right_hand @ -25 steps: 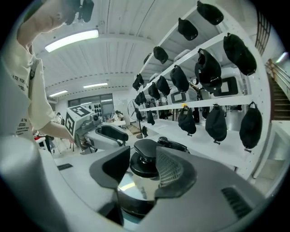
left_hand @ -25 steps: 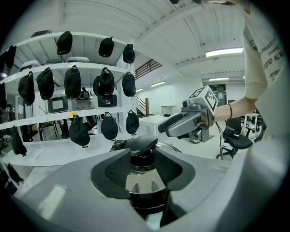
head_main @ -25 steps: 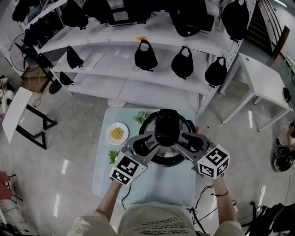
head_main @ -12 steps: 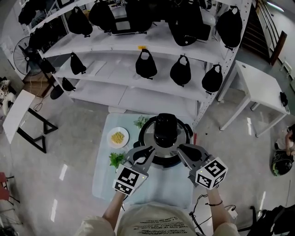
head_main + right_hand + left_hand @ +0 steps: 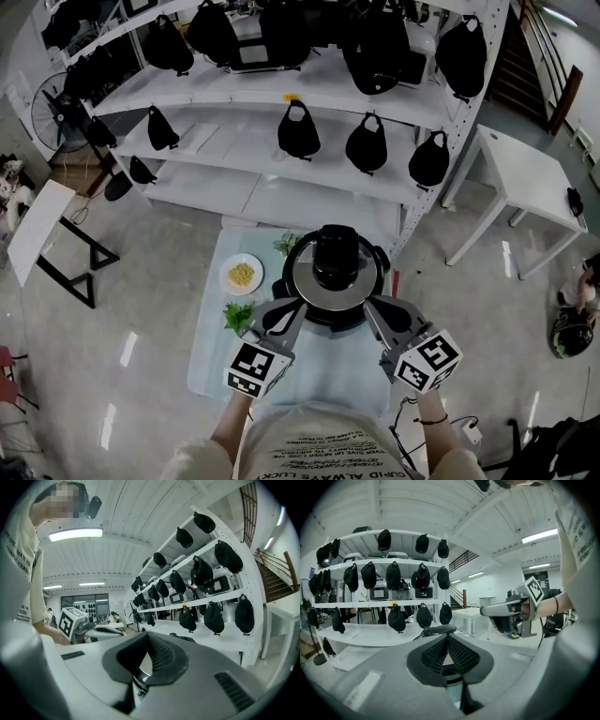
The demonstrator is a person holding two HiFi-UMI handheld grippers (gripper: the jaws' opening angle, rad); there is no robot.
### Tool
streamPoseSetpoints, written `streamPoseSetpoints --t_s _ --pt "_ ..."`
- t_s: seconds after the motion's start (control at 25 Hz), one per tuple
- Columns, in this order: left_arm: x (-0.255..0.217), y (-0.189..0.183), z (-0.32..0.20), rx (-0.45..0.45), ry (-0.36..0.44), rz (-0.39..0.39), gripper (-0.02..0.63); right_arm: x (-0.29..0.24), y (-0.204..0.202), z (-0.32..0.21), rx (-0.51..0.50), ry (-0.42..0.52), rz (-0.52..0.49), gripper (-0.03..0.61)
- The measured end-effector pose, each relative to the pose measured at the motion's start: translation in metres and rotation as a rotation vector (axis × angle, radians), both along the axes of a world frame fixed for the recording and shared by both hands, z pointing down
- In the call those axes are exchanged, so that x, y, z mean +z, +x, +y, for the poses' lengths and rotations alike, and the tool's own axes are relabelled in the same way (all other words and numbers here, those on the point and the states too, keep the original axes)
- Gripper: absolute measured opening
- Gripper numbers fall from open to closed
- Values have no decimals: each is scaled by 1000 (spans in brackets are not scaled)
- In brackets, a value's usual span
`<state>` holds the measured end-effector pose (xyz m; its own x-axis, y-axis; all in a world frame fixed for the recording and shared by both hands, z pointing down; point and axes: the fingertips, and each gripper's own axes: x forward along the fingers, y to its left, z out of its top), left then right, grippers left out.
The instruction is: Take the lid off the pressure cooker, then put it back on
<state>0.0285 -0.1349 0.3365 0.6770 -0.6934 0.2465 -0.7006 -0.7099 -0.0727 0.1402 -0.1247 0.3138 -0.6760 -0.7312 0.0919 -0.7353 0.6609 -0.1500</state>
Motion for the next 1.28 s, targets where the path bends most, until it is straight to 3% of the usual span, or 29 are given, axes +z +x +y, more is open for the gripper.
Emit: streamPoseSetpoints --t_s 0.24,0.48,1.28 --pt "-3 -13 7 -59 17 33 31 -1 7 8 44 -8 -52 5" --pt "-6 -24 11 -102 39 43 31 5 17 13 100 -1 -40 5" --pt "3 -32 13 -148 39 1 31 15 30 18 185 8 -2 5"
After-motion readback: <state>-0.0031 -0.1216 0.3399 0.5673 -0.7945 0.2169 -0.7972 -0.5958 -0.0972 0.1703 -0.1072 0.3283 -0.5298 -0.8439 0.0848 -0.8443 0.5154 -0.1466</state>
